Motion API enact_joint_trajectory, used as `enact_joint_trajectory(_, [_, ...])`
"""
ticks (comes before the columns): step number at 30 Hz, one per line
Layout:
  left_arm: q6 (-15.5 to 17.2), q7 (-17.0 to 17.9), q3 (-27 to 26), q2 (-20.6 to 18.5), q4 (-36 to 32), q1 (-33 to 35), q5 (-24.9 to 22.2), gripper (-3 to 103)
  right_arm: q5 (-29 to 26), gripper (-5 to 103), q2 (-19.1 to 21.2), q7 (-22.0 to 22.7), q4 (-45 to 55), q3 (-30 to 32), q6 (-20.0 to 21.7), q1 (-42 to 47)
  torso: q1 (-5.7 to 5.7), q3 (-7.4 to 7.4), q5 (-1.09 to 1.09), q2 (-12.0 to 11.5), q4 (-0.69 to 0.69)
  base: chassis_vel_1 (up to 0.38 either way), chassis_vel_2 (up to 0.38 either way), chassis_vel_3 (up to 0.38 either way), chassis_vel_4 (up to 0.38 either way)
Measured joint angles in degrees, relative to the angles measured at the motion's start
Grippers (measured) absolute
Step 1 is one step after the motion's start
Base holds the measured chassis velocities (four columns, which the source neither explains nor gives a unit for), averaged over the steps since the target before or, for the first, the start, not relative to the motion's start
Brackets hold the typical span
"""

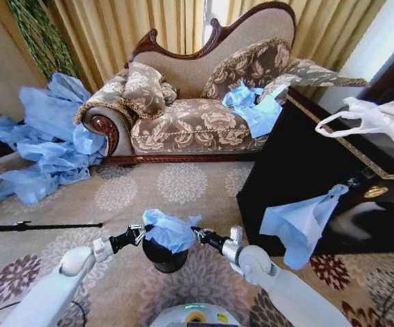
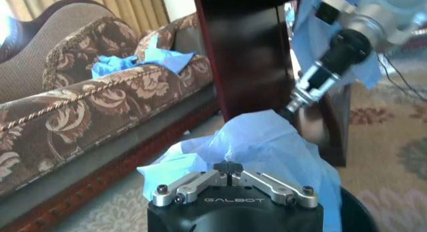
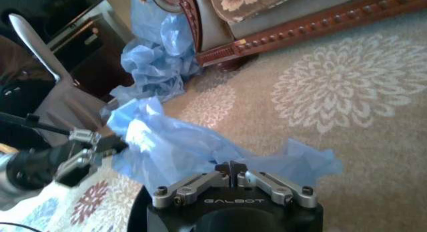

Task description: Place a garbage bag over the trash bin.

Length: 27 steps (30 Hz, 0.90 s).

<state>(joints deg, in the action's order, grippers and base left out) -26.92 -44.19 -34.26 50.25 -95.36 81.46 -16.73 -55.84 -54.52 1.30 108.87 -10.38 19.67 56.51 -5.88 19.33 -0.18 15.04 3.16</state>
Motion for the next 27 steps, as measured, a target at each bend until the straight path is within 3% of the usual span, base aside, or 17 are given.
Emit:
enact_joint_trajectory(6, [-3.67,-0.36,-3.59,2.61,-0.32,6.06,3.34,0,0.44,0,0.05,0.82,1.08,0.21,-0.02,-0.04,0.00,0.00,-0.01,0.00,-0.02,0.000,0.000,0.000,0.000])
enact_joint_trajectory(12, [-6.10,-0.47,-3.88,3.97,0.70,6.89,5.43,0,-3.22,0,0.61,7.18,5.84,-1.31,1.07,-1.97,0.00,0.00,-0.02,0.01,0.00,0.000,0.000,0.000,0.000])
enact_joint_trajectory(19, [-6.19,-0.48,-3.33,4.51,0.53,6.62,6.24,0,-4.83,0,-0.76,11.43,3.91,-7.27,1.57,-3.97,0.00,0.00,-0.02,0.00,0.00,0.000,0.000,0.000,0.000])
enact_joint_trajectory(23, [-6.21,-0.48,-3.09,4.78,0.14,6.66,6.66,0,-8.58,0,-3.16,17.97,2.93,-10.23,2.16,-5.21,0.00,0.01,-0.01,0.00,-0.01,0.000,0.000,0.000,0.000])
enact_joint_trajectory(27, [-6.09,0.25,-2.98,5.01,-0.41,6.40,6.74,0,-10.06,0,-2.36,22.07,3.94,-12.51,4.08,-4.12,0.00,0.01,-0.02,0.00,0.00,0.000,0.000,0.000,0.000])
